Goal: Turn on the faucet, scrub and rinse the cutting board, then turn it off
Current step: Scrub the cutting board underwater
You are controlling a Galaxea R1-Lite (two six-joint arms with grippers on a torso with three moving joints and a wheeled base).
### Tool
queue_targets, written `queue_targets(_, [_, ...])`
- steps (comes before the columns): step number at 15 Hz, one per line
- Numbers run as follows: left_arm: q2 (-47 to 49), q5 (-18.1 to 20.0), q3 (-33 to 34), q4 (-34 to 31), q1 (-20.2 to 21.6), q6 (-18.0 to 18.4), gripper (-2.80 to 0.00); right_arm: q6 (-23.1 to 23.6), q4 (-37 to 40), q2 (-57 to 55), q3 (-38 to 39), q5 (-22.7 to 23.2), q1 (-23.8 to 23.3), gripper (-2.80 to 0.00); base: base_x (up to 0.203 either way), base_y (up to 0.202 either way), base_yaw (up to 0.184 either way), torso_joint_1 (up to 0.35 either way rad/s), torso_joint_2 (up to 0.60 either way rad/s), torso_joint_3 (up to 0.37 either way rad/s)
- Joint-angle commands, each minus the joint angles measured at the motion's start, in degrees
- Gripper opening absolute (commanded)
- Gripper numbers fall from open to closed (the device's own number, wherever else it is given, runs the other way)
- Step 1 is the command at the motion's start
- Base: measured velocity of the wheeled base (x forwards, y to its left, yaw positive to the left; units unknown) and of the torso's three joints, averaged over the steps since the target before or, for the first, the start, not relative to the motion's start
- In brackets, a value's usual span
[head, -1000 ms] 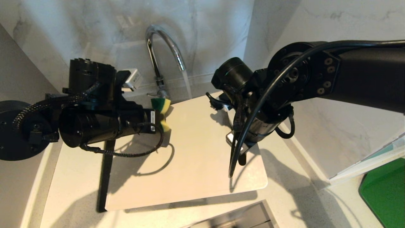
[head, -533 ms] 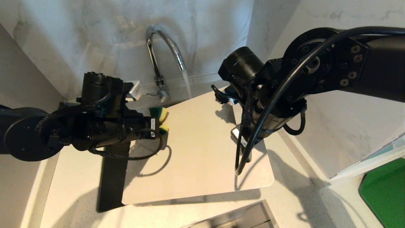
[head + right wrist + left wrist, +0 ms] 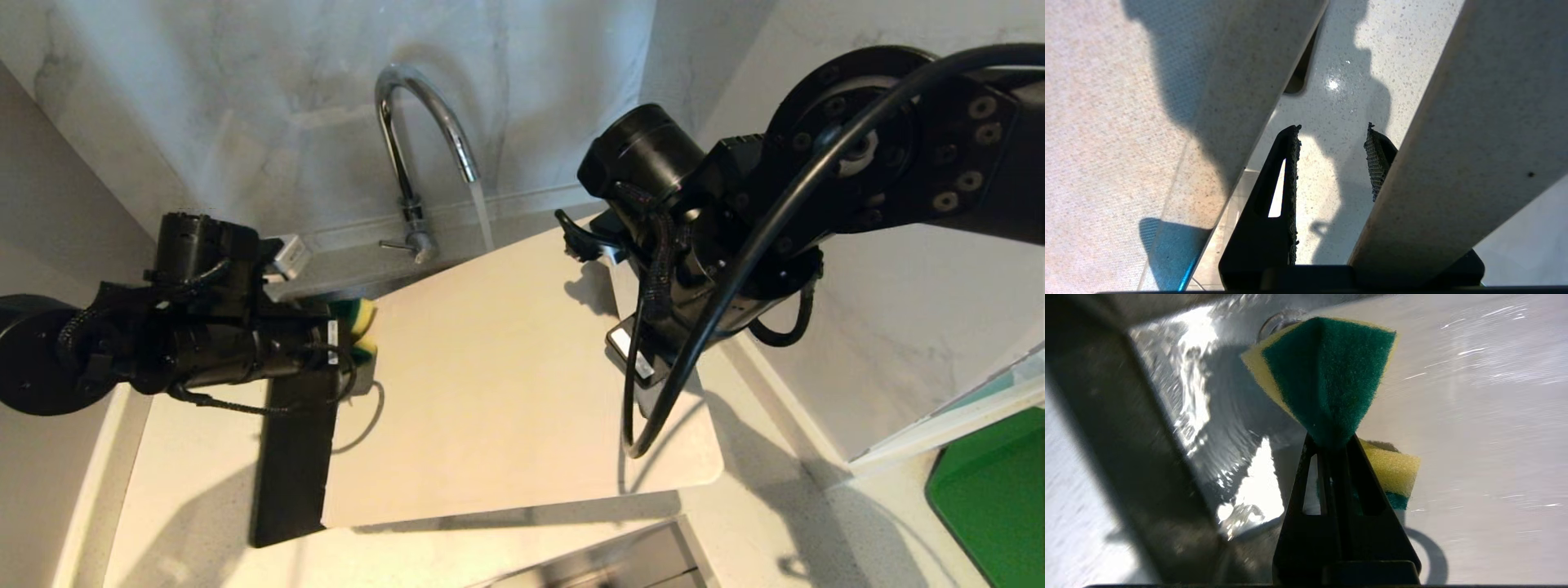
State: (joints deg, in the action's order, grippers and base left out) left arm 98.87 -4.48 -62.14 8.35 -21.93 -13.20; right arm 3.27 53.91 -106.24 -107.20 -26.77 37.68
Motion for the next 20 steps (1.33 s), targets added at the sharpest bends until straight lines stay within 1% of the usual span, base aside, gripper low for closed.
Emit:
queue_targets(1, [-2.36,2.47,2.83,1.13,4.84,0.06,-2.8,-0.02,0.23,1.04,0.54,-0.12,0.02,-2.8,0.0,0.0,0.0,0.0,0.0,0.0])
queue_targets(3, [-5.08,4.19,3.19,1.58,8.14,0.22,-2.8,-0.1,0.23,1.2,1.32,-0.12,0.02,-2.8,0.0,0.0,0.0,0.0,0.0,0.0])
queue_targets(5, [-7.66,6.09,2.6,1.43,11.52,1.52,-2.8,-0.1,0.23,1.48,1.91,-0.21,-0.06,-2.8,0.0,0.0,0.0,0.0,0.0,0.0])
queue_targets(6, [-8.54,6.51,1.02,1.2,12.45,2.58,-2.8,-0.1,0.23,1.48,2.0,-0.21,-0.05,-2.8,0.0,0.0,0.0,0.0,0.0,0.0])
queue_targets(7, [-9.14,6.56,-0.93,0.51,12.42,2.64,-2.8,-0.1,0.23,1.48,2.0,-0.21,0.02,-2.8,0.0,0.0,0.0,0.0,0.0,0.0])
queue_targets(8, [-10.06,6.54,-3.05,-1.59,11.64,2.56,-2.8,-0.1,0.23,1.39,2.0,-0.21,0.02,-2.8,0.0,0.0,0.0,0.0,0.0,0.0])
queue_targets(9, [-10.95,6.22,-5.22,-3.94,9.32,2.45,-2.8,-0.02,0.23,1.3,1.91,-0.21,0.02,-2.8,0.0,0.0,0.0,0.0,0.0,0.0])
queue_targets(12, [-11.22,3.6,-17.77,-10.9,4.31,1.63,-2.8,-0.02,0.22,1.12,2.09,-0.21,0.02,-2.8,0.0,0.0,0.0,0.0,0.0,0.0])
queue_targets(13, [-10.25,2.59,-21.96,-13.86,1.51,1.45,-2.8,-0.1,0.23,1.12,2.09,-0.13,0.02,-2.8,0.0,0.0,0.0,0.0,0.0,0.0])
queue_targets(15, [-7.18,-0.22,-24.98,-16.03,-4.76,1.31,-2.8,-0.1,0.15,1.12,2.09,-0.12,0.02,-2.8,0.0,0.0,0.0,0.0,0.0,0.0])
queue_targets(17, [-2.49,-4.42,-26.91,-16.43,-11.45,1.23,-2.8,-0.1,0.15,1.12,2.09,-0.12,0.02,-2.8,0.0,0.0,0.0,0.0,0.0,0.0])
queue_targets(19, [1.4,-6.3,-28.11,-16.5,-15.76,0.78,-2.8,-0.28,0.15,1.12,2.09,-0.07,0.02,-2.8,0.0,0.0,0.0,0.0,0.0,0.0])
queue_targets(20, [3.22,-6.55,-28.94,-16.51,-16.54,-0.2,-2.8,-0.45,0.15,1.12,2.18,-0.04,0.11,-2.8,0.0,0.0,0.0,0.0,0.0,0.0])
